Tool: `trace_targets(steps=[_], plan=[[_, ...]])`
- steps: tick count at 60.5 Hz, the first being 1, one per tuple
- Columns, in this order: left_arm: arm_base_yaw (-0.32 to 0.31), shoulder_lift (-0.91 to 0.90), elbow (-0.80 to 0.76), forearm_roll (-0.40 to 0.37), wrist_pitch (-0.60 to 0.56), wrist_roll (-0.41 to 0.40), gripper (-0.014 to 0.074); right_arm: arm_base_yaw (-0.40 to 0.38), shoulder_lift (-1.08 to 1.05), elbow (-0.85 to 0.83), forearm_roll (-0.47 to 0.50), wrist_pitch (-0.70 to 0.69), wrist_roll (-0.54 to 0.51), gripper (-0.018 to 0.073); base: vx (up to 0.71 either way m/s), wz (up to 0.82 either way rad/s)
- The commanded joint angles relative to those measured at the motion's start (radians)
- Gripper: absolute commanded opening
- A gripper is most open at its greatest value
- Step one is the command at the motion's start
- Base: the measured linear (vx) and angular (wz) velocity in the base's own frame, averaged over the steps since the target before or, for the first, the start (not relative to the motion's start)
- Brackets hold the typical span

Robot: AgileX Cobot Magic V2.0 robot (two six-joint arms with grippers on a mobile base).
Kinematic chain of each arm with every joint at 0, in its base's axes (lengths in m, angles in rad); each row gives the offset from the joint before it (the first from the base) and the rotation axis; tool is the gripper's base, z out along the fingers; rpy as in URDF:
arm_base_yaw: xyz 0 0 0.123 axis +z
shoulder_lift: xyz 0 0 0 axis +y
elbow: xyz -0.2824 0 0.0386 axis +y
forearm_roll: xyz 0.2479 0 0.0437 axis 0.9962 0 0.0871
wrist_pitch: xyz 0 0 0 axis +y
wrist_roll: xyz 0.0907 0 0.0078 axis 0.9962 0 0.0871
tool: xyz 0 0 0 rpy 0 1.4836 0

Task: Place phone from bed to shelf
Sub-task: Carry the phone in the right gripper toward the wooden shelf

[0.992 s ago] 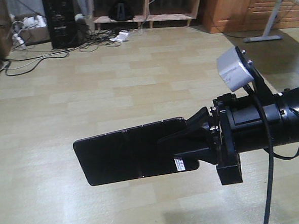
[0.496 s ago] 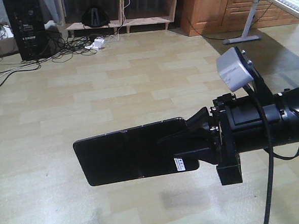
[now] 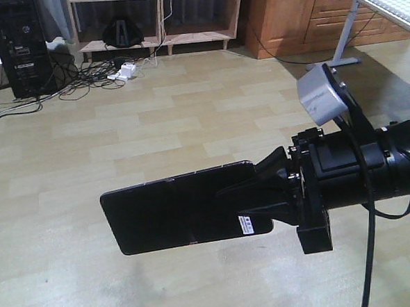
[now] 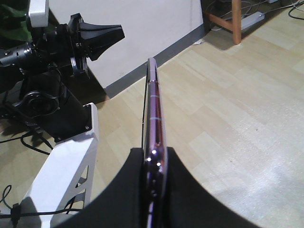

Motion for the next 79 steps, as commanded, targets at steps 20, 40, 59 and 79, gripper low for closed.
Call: trace_targets(steps=[20,40,59,79], plan=[[-0.006,-0.011,-0.022,-0.009,-0.073,-0.006,0.0001,0.002,-0.032,-0.026,0.092,0.076,-0.001,-0.0002,0.36,-0.06],[-0.006,-0.011,-0.022,-0.009,-0.073,-0.006,0.0001,0.002,-0.032,-0.026,0.092,0.076,-0.001,-0.0002,0.34,-0.16],[-0.006,-0.011,-0.022,-0.009,-0.073,-0.006,0.0001,0.002,-0.032,-0.026,0.092,0.076,-0.001,-0.0002,0.33,-0.23],[-0.006,-0.011,-0.022,-0.009,-0.073,-0.006,0.0001,0.002,-0.032,-0.026,0.092,0.076,-0.001,-0.0002,0.34,-0.2]])
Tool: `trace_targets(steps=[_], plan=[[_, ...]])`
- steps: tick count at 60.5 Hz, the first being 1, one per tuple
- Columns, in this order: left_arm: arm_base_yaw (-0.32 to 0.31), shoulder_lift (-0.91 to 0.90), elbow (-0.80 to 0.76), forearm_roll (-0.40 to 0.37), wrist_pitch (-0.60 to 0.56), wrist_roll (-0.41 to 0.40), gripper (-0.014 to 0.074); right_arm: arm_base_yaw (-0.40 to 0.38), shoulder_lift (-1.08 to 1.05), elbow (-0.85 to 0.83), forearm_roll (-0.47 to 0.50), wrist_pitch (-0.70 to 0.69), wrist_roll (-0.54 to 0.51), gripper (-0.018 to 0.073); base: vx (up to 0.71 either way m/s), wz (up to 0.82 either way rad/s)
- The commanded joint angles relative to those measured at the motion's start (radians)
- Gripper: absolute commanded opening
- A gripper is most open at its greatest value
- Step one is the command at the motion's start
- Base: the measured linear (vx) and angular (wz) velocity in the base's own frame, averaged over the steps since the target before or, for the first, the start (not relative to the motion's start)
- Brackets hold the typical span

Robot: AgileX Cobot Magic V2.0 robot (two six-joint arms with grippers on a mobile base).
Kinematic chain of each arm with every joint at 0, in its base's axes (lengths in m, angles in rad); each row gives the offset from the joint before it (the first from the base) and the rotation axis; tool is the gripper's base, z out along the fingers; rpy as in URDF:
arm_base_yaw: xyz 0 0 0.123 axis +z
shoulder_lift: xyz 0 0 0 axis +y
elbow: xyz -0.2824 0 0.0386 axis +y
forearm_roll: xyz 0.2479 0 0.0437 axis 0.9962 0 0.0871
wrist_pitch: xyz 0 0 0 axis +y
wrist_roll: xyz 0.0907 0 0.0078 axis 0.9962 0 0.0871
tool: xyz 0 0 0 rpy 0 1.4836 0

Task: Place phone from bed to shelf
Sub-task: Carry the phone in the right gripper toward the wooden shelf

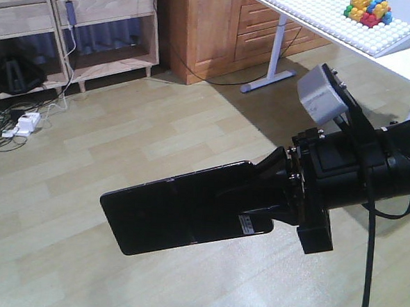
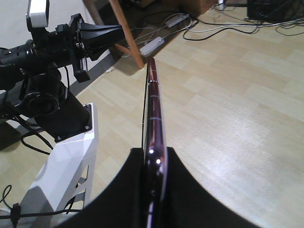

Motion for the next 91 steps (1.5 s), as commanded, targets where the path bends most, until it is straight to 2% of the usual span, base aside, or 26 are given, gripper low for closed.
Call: trace_targets(steps=[1,91], plan=[[-0.006,-0.011,-0.022,-0.009,-0.073,-0.006,0.0001,0.002,-0.032,-0.026,0.093,0.076,-0.001,-0.0002,0.35,-0.14],[-0.006,-0.011,-0.022,-0.009,-0.073,-0.006,0.0001,0.002,-0.032,-0.026,0.093,0.076,-0.001,-0.0002,0.36,-0.06]])
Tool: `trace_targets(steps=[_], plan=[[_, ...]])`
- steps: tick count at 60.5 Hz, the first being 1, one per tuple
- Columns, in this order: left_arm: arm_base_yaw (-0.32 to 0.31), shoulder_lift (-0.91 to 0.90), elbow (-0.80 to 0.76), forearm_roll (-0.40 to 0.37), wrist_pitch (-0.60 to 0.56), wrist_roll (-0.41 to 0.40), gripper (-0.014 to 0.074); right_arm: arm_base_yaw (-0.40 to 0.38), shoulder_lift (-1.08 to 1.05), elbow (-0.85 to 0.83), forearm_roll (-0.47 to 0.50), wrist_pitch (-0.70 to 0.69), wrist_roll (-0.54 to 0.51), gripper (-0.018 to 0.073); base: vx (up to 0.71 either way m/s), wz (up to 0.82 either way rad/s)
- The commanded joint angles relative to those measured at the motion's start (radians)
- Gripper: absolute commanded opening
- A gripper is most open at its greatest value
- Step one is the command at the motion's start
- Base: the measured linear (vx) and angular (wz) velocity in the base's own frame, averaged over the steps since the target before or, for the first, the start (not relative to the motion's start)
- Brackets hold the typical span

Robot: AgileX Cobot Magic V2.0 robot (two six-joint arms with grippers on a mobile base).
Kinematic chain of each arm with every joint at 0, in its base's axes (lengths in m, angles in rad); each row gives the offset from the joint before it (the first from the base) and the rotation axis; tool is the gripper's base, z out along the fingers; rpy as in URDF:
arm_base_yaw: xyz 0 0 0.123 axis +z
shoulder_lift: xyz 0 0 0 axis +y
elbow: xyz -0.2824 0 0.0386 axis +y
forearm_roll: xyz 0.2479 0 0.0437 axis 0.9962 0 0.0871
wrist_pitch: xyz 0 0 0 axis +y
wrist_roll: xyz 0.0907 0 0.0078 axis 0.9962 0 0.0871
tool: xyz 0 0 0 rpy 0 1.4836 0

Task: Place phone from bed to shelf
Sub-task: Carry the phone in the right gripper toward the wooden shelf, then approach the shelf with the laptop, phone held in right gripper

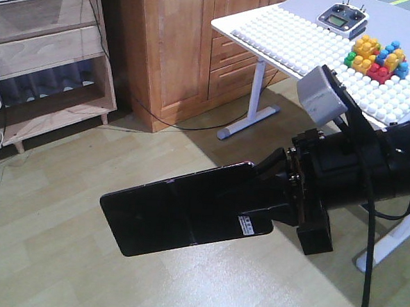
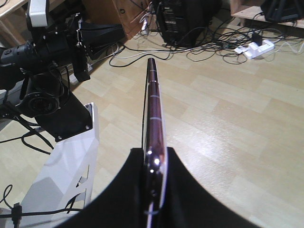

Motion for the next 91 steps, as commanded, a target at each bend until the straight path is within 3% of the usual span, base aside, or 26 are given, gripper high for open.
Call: trace_targets(steps=[1,91], plan=[[-0.006,-0.011,-0.022,-0.009,-0.073,-0.006,0.0001,0.002,-0.032,-0.029,0.093,0.076,-0.001,-0.0002,0.34,-0.01],[-0.006,-0.011,-0.022,-0.009,-0.073,-0.006,0.0001,0.002,-0.032,-0.029,0.093,0.076,-0.001,-0.0002,0.34,0.16]])
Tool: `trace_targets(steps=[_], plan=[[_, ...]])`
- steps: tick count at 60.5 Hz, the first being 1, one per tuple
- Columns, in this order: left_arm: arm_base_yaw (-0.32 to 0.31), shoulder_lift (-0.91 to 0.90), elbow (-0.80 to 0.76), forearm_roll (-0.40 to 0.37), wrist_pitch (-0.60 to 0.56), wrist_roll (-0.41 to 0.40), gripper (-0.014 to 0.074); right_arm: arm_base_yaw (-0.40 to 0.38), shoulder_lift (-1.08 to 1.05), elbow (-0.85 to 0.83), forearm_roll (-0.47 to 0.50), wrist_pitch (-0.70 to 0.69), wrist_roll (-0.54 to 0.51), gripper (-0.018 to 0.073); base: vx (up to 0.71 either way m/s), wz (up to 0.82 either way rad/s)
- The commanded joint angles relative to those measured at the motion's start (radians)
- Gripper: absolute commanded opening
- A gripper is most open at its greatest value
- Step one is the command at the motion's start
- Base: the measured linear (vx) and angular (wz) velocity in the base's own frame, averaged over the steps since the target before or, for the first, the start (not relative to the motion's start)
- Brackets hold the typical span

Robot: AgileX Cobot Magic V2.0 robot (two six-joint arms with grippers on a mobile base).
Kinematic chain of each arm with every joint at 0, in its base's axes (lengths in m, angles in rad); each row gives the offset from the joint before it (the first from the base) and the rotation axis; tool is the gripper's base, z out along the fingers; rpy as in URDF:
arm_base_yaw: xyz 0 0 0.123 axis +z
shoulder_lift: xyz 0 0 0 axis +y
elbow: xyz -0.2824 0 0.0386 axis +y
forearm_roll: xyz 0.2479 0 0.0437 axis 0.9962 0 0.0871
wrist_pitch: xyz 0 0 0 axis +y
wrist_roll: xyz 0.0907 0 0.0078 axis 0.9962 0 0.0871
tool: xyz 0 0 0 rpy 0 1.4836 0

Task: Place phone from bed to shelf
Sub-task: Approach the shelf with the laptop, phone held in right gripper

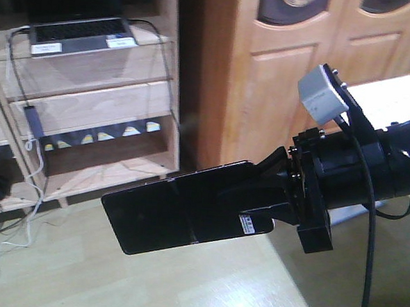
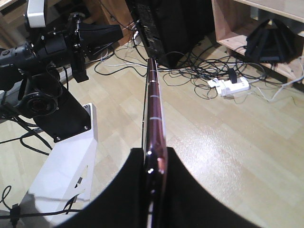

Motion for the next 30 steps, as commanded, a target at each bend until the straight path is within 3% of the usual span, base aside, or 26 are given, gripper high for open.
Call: trace_targets(steps=[1,30], plan=[[-0.006,-0.011,-0.022,-0.009,-0.073,-0.006,0.0001,0.002,-0.032,-0.029,0.093,0.076,-0.001,-0.0002,0.29,0.32],[-0.006,-0.011,-0.022,-0.009,-0.073,-0.006,0.0001,0.002,-0.032,-0.029,0.093,0.076,-0.001,-0.0002,0.27,0.4]])
